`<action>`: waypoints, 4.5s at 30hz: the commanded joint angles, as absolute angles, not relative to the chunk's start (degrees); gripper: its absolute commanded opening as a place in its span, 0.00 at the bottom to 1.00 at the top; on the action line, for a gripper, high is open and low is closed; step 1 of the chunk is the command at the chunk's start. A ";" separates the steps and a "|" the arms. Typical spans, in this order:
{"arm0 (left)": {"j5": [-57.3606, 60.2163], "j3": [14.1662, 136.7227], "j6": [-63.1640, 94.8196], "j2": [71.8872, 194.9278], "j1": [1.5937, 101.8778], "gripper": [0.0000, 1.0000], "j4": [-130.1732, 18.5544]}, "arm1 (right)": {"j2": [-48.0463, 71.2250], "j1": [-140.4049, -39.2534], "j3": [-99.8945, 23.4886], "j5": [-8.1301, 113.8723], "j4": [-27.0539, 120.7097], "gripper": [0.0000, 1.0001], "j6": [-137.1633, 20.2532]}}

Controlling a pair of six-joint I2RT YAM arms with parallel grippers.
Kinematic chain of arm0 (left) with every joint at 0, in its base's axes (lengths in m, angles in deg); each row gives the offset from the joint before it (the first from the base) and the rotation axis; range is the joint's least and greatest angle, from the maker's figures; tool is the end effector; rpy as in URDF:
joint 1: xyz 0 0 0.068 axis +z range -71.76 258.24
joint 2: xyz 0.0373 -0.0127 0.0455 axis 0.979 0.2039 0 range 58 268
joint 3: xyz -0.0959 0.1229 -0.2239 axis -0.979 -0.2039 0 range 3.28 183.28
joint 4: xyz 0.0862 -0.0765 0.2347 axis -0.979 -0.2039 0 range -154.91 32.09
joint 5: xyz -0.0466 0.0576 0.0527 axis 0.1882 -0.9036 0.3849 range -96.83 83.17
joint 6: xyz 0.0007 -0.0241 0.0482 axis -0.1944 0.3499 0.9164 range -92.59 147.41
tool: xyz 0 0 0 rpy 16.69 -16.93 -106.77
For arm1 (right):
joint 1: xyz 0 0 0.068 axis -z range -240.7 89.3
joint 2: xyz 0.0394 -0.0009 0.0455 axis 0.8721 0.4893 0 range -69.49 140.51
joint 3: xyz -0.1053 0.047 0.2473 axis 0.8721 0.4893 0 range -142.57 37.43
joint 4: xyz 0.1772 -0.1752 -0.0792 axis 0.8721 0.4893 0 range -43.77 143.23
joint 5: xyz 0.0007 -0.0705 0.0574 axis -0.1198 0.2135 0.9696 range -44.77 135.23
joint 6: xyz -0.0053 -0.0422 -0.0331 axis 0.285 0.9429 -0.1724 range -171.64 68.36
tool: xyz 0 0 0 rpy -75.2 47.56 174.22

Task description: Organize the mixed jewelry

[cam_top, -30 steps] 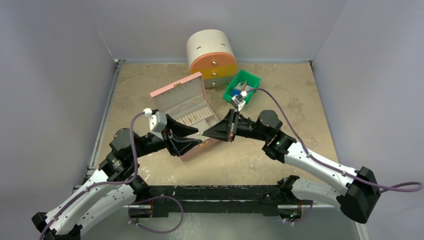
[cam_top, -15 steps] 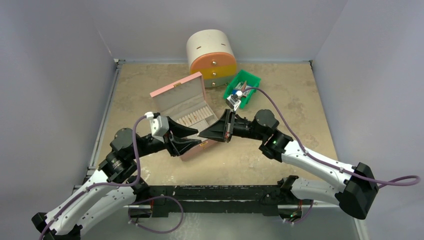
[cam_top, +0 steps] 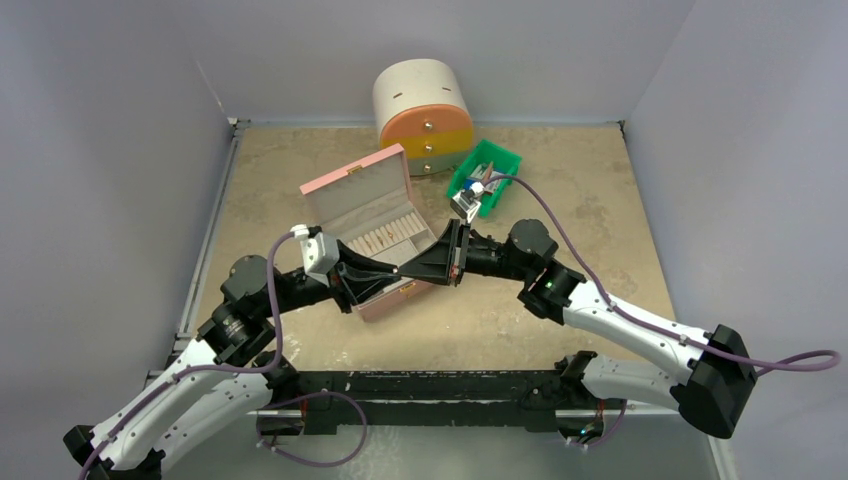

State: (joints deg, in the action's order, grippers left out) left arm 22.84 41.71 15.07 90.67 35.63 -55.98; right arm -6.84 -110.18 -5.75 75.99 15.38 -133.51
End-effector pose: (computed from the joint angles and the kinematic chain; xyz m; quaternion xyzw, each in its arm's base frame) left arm 0.0908 -0.1074 0.3545 0.3522 0.5637 -0.4853 0.5681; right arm 0.1501 0.2036 0.3436 -0.0267 0.6438 0.7490 0.1542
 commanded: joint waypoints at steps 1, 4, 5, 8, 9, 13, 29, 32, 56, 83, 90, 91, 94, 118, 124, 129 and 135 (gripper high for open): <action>25.47 42.94 16.57 91.32 35.67 0.13 -54.90 | -6.65 -110.71 -8.53 76.69 11.35 0.00 -133.50; 25.59 43.15 16.77 91.49 35.69 0.09 -55.14 | -6.52 -110.82 -8.44 76.69 11.34 0.00 -133.52; 25.60 43.14 16.84 91.59 35.70 0.08 -55.18 | -6.44 -110.90 -8.44 76.74 11.35 0.00 -133.51; 25.77 43.29 16.90 91.63 35.62 0.04 -55.19 | -6.31 -111.03 -8.43 76.78 11.38 0.00 -133.40; 25.77 43.33 16.90 91.58 35.62 0.03 -55.23 | -6.23 -111.04 -8.38 76.78 11.35 0.00 -133.30; 25.29 43.62 17.36 91.59 35.65 0.00 -55.89 | -6.04 -111.15 -8.01 76.77 11.11 0.00 -133.39; 18.00 43.08 14.75 89.07 35.65 0.00 -56.73 | -10.20 -111.14 -4.95 75.84 12.57 0.33 -130.41; 17.48 43.93 13.50 89.14 35.65 0.00 -57.74 | -12.58 -111.07 -4.19 74.70 16.64 0.33 -129.03; 5.88 57.91 1.77 115.86 35.61 0.00 -81.56 | -29.57 -110.95 -8.68 36.58 68.98 0.34 -102.97; -7.79 68.91 4.42 140.03 35.64 0.00 -92.81 | -29.35 -110.98 -4.65 35.89 71.64 0.34 -102.79; -7.45 69.36 4.39 142.57 35.64 0.00 -92.20 | -29.78 -110.96 -4.39 35.87 71.98 0.34 -102.92; -7.38 69.53 4.34 142.92 35.61 0.00 -92.19 | -29.91 -110.97 -4.26 35.91 71.98 0.34 -103.01; -8.14 70.03 4.13 144.09 35.63 0.00 -92.26 | -30.11 -110.96 -3.95 35.91 72.00 0.34 -103.27; -12.82 71.05 3.97 147.36 35.66 0.00 -93.84 | -30.78 -110.94 -3.44 36.16 72.36 0.34 -103.69; -13.51 71.13 3.94 147.21 35.67 0.00 -94.02 | -30.56 -110.96 -3.44 36.53 72.25 0.34 -103.84; -13.67 71.10 3.94 147.00 35.65 0.00 -94.28 | -30.53 -110.92 -3.01 36.62 72.00 0.34 -104.02; -12.87 71.03 4.11 147.36 35.61 0.00 -94.39 | -30.64 -110.95 -2.81 36.61 71.87 0.34 -104.23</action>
